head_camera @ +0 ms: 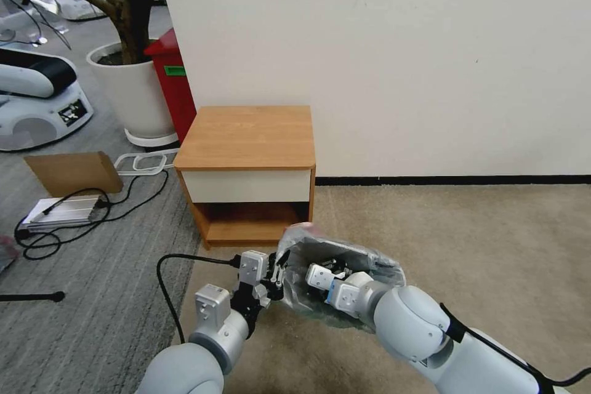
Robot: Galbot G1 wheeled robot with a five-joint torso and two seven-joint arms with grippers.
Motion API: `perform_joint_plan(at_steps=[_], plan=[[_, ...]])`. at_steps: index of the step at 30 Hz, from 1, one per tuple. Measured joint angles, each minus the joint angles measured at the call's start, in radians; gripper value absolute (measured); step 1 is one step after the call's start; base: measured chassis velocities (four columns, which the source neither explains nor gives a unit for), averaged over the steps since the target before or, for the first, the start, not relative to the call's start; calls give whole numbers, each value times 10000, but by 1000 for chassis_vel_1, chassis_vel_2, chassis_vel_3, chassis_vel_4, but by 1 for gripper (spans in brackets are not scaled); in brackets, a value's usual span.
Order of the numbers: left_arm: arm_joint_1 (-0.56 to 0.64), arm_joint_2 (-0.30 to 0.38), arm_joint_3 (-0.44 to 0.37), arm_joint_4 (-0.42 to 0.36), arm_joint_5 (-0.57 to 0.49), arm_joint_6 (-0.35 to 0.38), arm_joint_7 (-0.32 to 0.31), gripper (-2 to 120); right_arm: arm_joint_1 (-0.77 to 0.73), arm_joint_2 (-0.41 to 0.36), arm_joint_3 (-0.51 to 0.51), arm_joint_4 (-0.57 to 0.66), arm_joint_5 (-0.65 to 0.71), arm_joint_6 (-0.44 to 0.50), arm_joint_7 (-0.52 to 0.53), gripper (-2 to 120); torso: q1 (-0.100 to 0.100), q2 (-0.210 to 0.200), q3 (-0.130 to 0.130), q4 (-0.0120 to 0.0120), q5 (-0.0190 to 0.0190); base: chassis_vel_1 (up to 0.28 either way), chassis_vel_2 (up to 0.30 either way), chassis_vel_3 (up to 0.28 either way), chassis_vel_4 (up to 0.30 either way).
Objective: Pick up the garbage bag from the table and place it over the trash can.
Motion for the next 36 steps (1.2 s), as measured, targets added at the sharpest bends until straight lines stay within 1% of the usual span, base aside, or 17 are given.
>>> perform_joint_plan(at_steps=[14,26,36], plan=[[138,-93,-9,-181,25,-2,66,9,685,9,-199,-839,-72,0,-199,0,0,0,0,0,0,0,0,0,0],[58,-123,23,-207,20,-37,141,9,776,110,-380,-1145,-144,0,-203,0,1,0,0,0,-1,0,0,0,0],[163,-89,18,-384,74,-41,311,9,862,275,-381,-1525,-61,-4,-194,0,0,0,0,0,0,0,0,0,0]])
